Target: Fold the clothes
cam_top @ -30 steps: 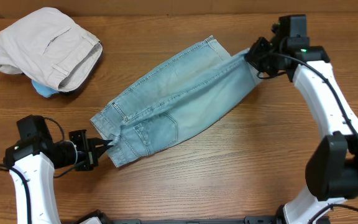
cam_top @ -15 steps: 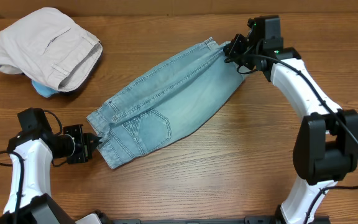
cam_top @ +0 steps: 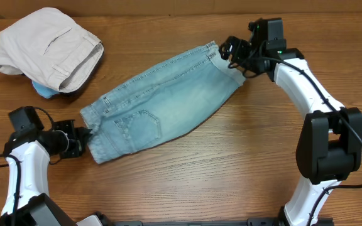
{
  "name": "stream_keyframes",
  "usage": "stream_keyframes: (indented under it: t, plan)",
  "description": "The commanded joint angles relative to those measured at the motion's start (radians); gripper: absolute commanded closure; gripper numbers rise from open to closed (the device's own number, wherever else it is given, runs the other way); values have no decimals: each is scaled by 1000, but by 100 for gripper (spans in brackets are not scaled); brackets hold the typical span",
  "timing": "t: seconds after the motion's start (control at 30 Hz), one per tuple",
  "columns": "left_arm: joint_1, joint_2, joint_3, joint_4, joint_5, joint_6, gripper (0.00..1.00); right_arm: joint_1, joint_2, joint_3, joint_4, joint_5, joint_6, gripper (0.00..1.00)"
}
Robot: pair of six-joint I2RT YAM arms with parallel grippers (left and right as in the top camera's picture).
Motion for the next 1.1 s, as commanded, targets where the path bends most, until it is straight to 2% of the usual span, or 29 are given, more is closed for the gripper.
stream_keyframes:
  t: [0.0,0.03,0.1,0.17,0.23,0.4,0.5,0.67,0.7,0.73,0.83,0.9,1.0,1.03,1.07]
  plan:
    - [9,3,13,60,-22,124,87,-51,-26,29,-61,16,-60,0]
    - [7,3,13,68,-15,153,79,-57,-25,29,-92,16,-61,0]
    - [3,3,13,81,-16,216,52,-60,-19,29,-158,16,-81,0]
    - [3,3,13,103,-16,335,26,-56,-5,29,-207,17,-154,0]
    - [3,3,13,110,-17,426,9,-48,16,29,-243,24,-216,0]
    - [3,3,13,80,79,658,4,-36,76,29,-253,2,-311,0]
    - [3,3,13,65,130,749,0,-32,114,29,-255,-83,-426,0]
    - [4,2,13,57,156,842,0,-32,147,29,-253,-167,-456,1]
    - [4,2,13,52,155,856,0,-32,147,29,-253,-180,-458,4]
    - [4,2,13,48,151,865,0,-32,147,29,-253,-191,-458,14]
    - [4,2,14,38,140,865,0,-32,147,29,-257,-204,-457,53]
    - [4,2,14,30,141,866,0,-33,147,29,-271,-204,-457,72]
    - [4,2,16,15,142,888,0,-33,147,29,-322,-201,-445,92]
    - [4,2,19,6,141,893,0,-33,147,29,-351,-192,-431,96]
    - [4,2,23,-2,142,903,0,-33,147,29,-386,-174,-406,96]
